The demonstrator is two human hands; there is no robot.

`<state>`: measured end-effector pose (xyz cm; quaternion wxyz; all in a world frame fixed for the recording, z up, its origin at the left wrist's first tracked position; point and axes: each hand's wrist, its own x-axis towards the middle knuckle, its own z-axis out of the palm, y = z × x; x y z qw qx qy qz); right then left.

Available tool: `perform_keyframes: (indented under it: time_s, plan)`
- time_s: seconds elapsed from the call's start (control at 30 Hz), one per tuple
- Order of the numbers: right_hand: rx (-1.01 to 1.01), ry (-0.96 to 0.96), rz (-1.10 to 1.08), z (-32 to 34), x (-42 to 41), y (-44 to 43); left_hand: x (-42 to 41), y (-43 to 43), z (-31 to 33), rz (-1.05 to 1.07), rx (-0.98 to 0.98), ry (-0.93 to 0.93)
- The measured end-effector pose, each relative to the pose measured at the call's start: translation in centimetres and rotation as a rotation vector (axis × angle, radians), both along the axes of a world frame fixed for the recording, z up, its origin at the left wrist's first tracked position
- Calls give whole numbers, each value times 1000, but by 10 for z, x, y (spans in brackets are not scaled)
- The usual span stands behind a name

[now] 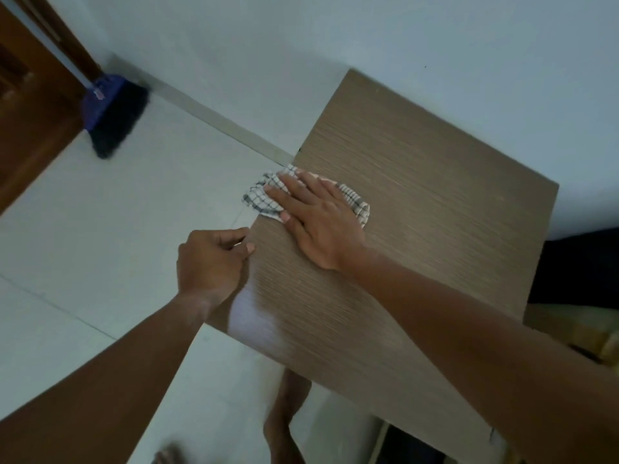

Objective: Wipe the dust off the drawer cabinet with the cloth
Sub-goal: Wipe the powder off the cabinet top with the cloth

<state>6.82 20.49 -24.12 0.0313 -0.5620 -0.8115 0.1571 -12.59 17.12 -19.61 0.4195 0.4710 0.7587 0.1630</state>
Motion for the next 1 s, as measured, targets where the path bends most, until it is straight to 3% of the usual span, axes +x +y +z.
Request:
perform_keyframes:
  time_s: [0.2,0.43,0.67,1.0]
  plan:
    - [9,-6,-29,-1,-45,-90,-38,-40,-3,-10,5,-18]
    - [71,-17,-156,-12,-107,-169,-85,-82,-30,67,-77,-370]
    - [178,15,-232,-25,-127,-174,-91,-89,-44,24,-105,-579]
    - [427,-28,-198,-39,-146,-177,-95,-120,-51,178,-210,-740]
